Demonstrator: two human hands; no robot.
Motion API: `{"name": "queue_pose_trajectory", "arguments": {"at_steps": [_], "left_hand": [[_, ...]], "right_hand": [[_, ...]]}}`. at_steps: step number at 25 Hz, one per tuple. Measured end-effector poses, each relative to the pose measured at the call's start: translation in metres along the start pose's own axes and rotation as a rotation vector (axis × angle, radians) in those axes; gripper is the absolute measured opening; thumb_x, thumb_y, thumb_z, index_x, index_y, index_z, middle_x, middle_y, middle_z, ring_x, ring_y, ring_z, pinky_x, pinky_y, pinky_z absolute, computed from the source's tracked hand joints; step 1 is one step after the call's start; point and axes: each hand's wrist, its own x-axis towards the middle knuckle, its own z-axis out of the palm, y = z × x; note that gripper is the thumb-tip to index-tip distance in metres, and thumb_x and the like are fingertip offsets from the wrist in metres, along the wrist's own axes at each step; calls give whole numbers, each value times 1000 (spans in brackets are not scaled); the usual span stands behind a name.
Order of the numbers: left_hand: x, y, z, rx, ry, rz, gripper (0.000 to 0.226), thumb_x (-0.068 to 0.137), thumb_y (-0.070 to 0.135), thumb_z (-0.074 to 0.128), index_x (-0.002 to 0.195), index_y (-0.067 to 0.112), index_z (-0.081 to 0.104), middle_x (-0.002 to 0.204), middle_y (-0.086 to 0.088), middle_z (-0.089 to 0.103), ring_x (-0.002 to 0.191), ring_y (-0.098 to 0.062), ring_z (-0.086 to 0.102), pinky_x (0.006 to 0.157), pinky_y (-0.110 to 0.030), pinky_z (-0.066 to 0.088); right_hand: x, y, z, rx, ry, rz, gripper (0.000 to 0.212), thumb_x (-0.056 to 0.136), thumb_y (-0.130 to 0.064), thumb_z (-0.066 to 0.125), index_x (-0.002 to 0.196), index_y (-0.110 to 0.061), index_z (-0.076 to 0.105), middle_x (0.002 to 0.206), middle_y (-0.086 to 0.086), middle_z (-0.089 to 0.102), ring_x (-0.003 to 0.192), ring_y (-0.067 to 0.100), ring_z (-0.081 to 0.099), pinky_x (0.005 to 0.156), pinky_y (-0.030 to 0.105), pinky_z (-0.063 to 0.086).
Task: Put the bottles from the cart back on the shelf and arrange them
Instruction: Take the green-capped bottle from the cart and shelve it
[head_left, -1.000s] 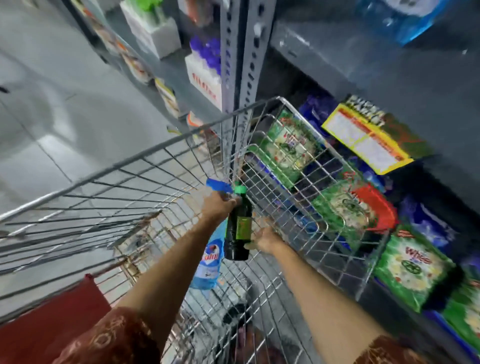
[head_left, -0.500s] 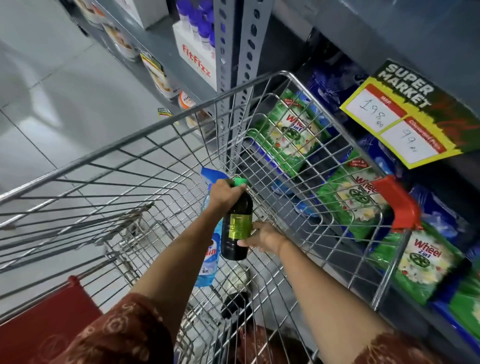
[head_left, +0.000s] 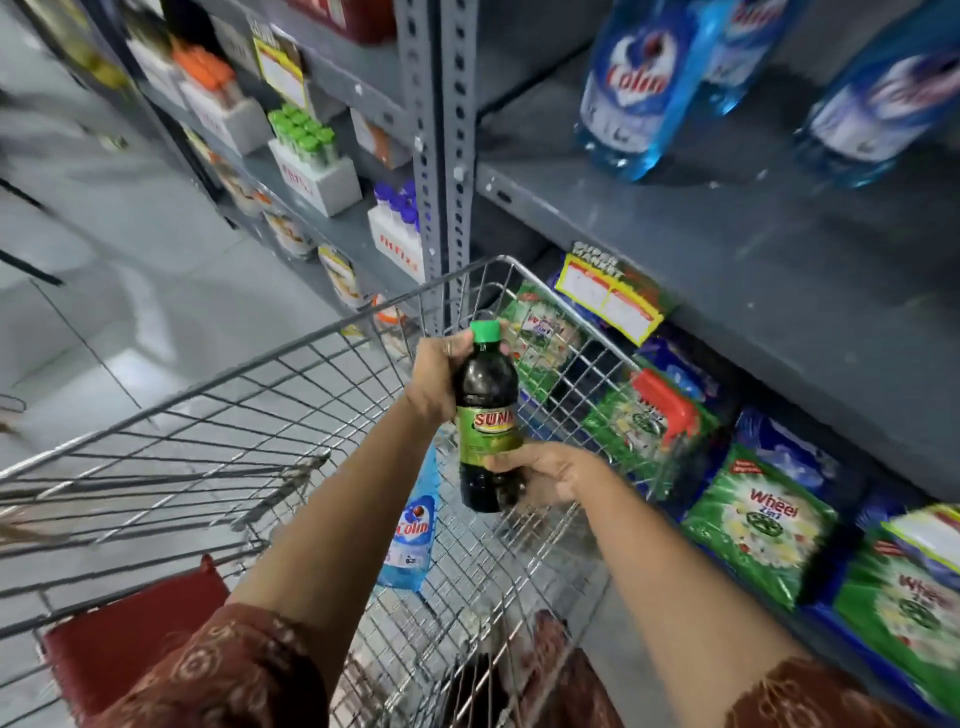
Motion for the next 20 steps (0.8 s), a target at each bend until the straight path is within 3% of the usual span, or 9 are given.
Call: {"name": "queue_pose_trajectory", "arguments": {"at_steps": [1, 2, 4, 5, 8, 11, 14, 17, 20], "left_hand": [[-8, 6, 18, -9, -2, 2, 42, 59, 23, 43, 95, 6, 58, 63, -3, 68, 61, -17, 65, 63, -24, 56], [-18, 12, 38, -5, 1, 13, 42, 59, 23, 41, 94, 6, 58, 61, -4, 68, 58, -18, 65, 63, -24, 56], [-39, 18, 79, 45, -11, 49, 38, 63, 22, 39, 91, 6, 59, 59, -4, 67, 58, -19, 63, 64, -25, 54], [-48, 21, 101, 77, -19, 66, 36, 66, 21, 38, 91, 6, 59, 58, -5, 67, 58, -19, 62, 65, -26, 53], [-73, 25, 161, 128, -44, 116, 35, 65, 19, 39, 83, 6, 67, 57, -6, 69, 54, -19, 65, 62, -23, 55], [-92, 21, 215, 160, -90, 140, 42, 79, 18, 35, 70, 8, 75, 59, -9, 70, 56, -21, 66, 70, -30, 53], [-105, 8, 267, 276, -135, 169, 38, 85, 18, 32, 80, 7, 69, 60, -8, 71, 60, -21, 64, 74, -33, 48], [-116, -14, 316, 379, -166, 209, 29, 91, 16, 32, 84, 10, 60, 57, -3, 72, 53, -15, 66, 64, -25, 52], [-118, -36, 351, 441, -184, 248, 23, 90, 13, 37, 83, 12, 59, 56, 2, 72, 57, -14, 64, 60, -24, 52]], "right_hand": [[-15, -4, 2, -36, -2, -20, 99, 29, -19, 93, 119, -3, 55, 98, 5, 70, 99, 19, 60, 90, 36, 48], [-33, -8, 5, -88, 1, -35, 85, 42, -16, 91, 119, -4, 55, 87, 2, 74, 90, 16, 65, 83, 31, 52], [-68, -12, 10, -155, 34, -94, 28, 80, -2, 64, 107, -9, 60, 67, -6, 76, 68, 7, 71, 69, 22, 56], [-87, -13, 12, -164, 62, -136, 20, 86, 3, 53, 98, -12, 61, 63, -8, 76, 63, 5, 71, 65, 20, 57], [-139, -11, 18, -150, 82, -255, 24, 90, 5, 46, 85, -13, 61, 59, -7, 75, 57, 5, 71, 59, 17, 58], [-190, -5, 18, -159, 130, -392, 23, 88, 4, 50, 84, -15, 63, 61, -7, 75, 65, 9, 70, 72, 27, 55], [-238, 9, 11, -161, 255, -530, 19, 82, 1, 61, 82, -18, 66, 66, -5, 74, 75, 15, 65, 73, 29, 52], [-276, 27, -4, -120, 369, -660, 20, 76, 1, 68, 81, -19, 67, 75, 0, 72, 73, 16, 67, 67, 27, 54], [-302, 42, -24, -62, 525, -779, 30, 69, 5, 73, 94, -9, 63, 77, 2, 75, 71, 17, 71, 65, 27, 57]]}}
